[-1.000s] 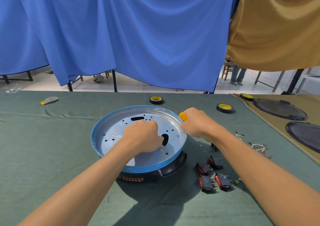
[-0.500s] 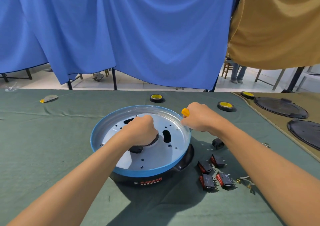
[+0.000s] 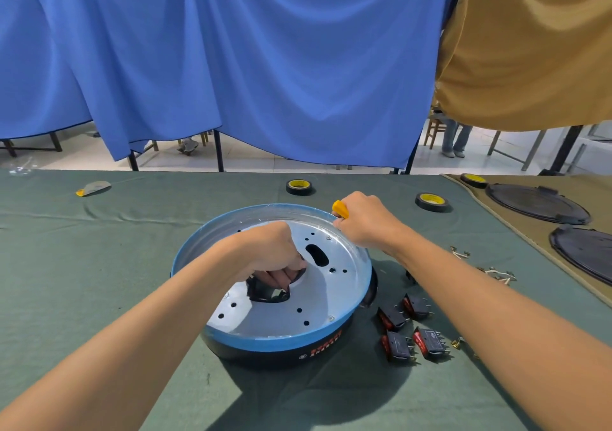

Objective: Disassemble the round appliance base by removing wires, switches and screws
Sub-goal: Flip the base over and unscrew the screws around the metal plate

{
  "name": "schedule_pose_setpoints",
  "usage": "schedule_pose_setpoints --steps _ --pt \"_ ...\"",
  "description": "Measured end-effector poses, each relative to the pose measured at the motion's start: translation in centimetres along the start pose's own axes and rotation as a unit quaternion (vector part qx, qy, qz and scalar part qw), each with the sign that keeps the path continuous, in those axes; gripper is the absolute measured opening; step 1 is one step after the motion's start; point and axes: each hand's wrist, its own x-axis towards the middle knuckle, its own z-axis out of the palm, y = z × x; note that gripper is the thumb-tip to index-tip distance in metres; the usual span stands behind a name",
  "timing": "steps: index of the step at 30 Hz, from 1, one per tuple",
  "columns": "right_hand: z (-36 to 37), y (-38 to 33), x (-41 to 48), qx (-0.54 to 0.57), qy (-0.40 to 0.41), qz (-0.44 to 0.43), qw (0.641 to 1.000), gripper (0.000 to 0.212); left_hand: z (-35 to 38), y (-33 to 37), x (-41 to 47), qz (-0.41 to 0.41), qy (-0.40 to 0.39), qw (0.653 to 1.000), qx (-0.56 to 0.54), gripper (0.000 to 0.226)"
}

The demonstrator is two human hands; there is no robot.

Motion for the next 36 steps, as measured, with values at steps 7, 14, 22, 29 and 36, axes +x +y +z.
schedule_pose_setpoints --steps 7,14,22,29,36 --pt "-0.1 0.3 0.1 0.021 -0.016 -0.008 1.000 0.013 0.1 0.3 -0.6 0.013 0.034 0.999 0.027 0.017" --pt "0.2 0.5 0.2 0.018 -0.004 -0.006 1.000 0.011 1.2 1.0 -1.5 0.064 0.139 0.962 0.224 0.019" --pt "0.5 0.6 0.4 0.025 0.011 -0.002 1.000 0.013 3.5 2.0 -4.6 0.149 0.142 0.890 0.407 0.012" --pt "0.6 0.6 0.4 0.025 0.018 -0.004 1.000 0.016 2.0 1.4 -4.8 0.196 0.015 0.892 0.407 0.027" --pt "-1.1 0.8 -0.7 0.076 -0.024 0.003 0.997 0.037 -0.1 2.0 -2.8 0.184 0.064 0.916 0.350 0.016"
